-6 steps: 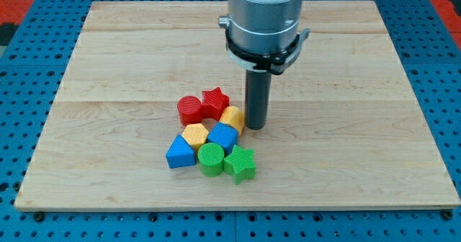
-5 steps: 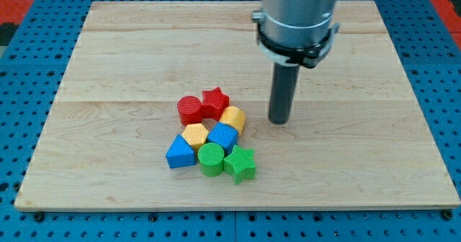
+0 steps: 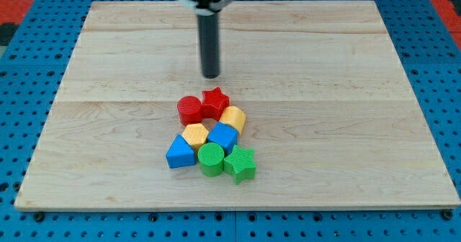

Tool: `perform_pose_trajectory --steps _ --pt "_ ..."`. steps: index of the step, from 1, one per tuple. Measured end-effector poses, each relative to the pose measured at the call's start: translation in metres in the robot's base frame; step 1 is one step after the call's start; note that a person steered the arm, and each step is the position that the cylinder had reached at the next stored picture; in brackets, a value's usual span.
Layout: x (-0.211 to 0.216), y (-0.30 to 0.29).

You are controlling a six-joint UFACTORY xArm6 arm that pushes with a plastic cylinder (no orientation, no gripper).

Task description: Separate the red circle and the red star from the group of blocks

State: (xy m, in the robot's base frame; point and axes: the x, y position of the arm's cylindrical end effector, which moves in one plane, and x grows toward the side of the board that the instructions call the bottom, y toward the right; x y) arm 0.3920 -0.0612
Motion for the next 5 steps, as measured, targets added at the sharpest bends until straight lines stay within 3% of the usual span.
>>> perform_pose_trajectory --steps 1,2,3,5 --pt "0.034 -0.103" --pt "0.092 -0.108" --pt "0.099 -0.034" --pt "0.054 0.083"
